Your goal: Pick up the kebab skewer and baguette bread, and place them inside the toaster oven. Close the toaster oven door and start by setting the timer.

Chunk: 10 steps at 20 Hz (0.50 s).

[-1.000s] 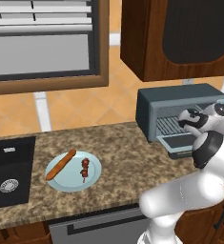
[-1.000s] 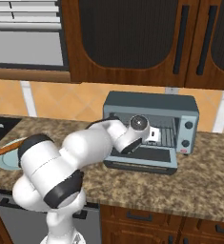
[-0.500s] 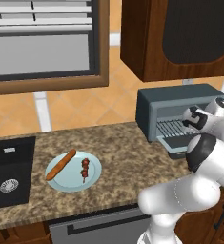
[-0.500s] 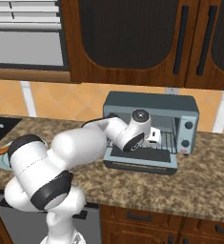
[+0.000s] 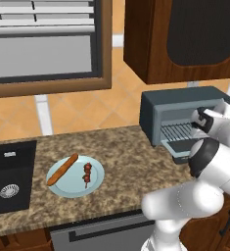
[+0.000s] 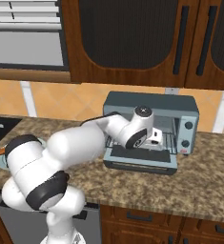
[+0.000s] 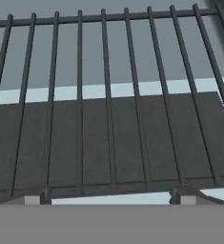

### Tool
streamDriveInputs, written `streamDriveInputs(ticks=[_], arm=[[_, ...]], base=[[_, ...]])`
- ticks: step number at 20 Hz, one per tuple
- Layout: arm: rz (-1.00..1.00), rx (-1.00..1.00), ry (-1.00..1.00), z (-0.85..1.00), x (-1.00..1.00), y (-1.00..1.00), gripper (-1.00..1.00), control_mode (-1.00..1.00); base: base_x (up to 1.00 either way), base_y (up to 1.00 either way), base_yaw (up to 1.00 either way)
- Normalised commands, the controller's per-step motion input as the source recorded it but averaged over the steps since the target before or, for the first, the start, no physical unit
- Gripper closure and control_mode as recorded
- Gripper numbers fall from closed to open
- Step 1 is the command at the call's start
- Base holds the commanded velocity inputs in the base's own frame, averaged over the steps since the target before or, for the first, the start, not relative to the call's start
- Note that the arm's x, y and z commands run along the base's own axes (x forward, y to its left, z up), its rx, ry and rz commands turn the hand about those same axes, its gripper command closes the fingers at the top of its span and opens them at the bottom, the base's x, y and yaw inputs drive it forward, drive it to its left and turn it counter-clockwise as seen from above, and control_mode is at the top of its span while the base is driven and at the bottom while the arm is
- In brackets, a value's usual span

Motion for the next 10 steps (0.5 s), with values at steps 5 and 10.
streamDriveInputs(ticks=[5, 10], arm=[[0.00, 0.01, 0.00, 0.46, -0.74, 0.17, -1.00, -1.00], [0.00, 0.00, 0.03, 0.53, -0.63, 0.85, -1.00, -1.00]], base=[[0.00, 0.00, 0.00], [0.00, 0.00, 0.00]])
